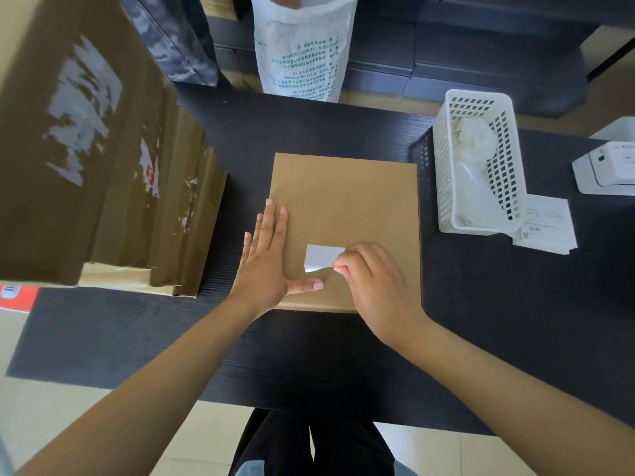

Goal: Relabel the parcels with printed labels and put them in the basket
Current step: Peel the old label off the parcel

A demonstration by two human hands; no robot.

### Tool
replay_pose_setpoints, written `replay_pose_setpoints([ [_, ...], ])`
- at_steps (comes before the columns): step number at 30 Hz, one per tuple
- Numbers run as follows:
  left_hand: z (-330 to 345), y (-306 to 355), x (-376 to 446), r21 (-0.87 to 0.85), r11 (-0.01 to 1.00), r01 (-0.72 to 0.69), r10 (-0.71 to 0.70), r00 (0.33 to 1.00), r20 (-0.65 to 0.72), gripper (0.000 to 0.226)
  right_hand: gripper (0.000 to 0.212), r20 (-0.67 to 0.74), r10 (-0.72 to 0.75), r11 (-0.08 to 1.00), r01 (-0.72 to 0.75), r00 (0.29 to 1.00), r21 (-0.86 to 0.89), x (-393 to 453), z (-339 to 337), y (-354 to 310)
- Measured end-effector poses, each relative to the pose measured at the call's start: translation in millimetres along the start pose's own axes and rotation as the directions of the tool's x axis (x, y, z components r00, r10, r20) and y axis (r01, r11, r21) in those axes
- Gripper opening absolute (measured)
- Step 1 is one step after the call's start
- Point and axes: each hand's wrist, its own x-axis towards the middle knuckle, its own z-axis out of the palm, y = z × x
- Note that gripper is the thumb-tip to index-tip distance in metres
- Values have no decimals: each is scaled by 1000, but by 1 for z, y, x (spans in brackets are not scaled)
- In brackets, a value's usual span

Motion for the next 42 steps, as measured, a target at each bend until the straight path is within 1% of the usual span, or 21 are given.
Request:
replay_pose_setpoints([
  [4,1,-1,0,33,999,-8,9,1000,-11,134,7,-36,-34,998,35,999,49,-15,-7,0],
  [7,1,-2,0,16,1000,-13,13,1000,5,130,20,-47,-75,996,78,996,51,-20,-12,5],
  [10,1,-2,0,7,1000,-14,14,1000,15,130,17,-55,-103,993,106,993,60,-23,-15,9],
  [12,1,-2,1,-3,1000,-10,10,1000,21,131,18,-121,-97,989,109,988,100,-20,-20,5],
  [15,0,-3,1,-16,1000,-6,7,999,39,134,15,-302,-77,973,137,950,184,8,-36,0],
  [16,0,-3,2,-26,1000,-5,7,999,40,134,13,-338,-42,973,115,940,198,23,-41,3],
  [18,0,-2,2,-44,999,0,3,999,54,135,11,-292,122,965,-45,948,258,49,-48,12],
  [20,-1,-2,1,-62,998,-1,4,998,56,135,10,-173,298,925,-239,939,296,62,-46,21],
  [21,-1,-2,1,-75,997,-1,5,999,54,135,9,-114,355,904,-310,928,296,62,-40,25],
  [22,-2,-2,1,-85,996,0,4,999,55,135,10,-66,393,888,-360,917,286,59,-35,28],
  [24,-2,-2,1,-92,996,7,-2,998,61,135,21,7,423,870,-408,906,276,52,-26,30],
  [28,-1,-2,1,-113,994,9,-2,998,61,134,64,217,499,722,-541,839,432,47,-17,33],
  [29,-1,-2,1,-120,993,11,-4,998,62,134,66,250,505,697,-561,826,446,45,-15,33],
  [31,0,-3,1,-130,991,10,-2,998,62,134,57,290,534,638,-604,794,478,40,-11,33],
  [33,0,-4,1,-144,990,8,1,998,56,134,43,288,610,559,-658,738,504,37,-9,33],
  [35,1,-5,1,-158,987,11,-2,998,56,134,24,166,685,561,-659,709,500,36,-8,32],
  [36,1,-5,1,-160,987,11,-2,998,58,134,31,95,692,593,-638,716,491,35,-8,32],
  [37,0,-5,1,-160,987,11,-2,998,60,134,44,63,678,625,-619,733,475,34,-7,31],
  [38,0,-4,1,-158,987,13,-4,998,61,134,51,61,653,657,-604,755,452,33,-6,29],
  [40,-1,-3,1,-156,988,18,-8,998,64,134,53,83,615,710,-596,784,374,30,-4,25],
  [42,-2,-3,0,-156,988,15,-4,998,70,134,51,82,636,716,-627,767,308,29,0,25],
])
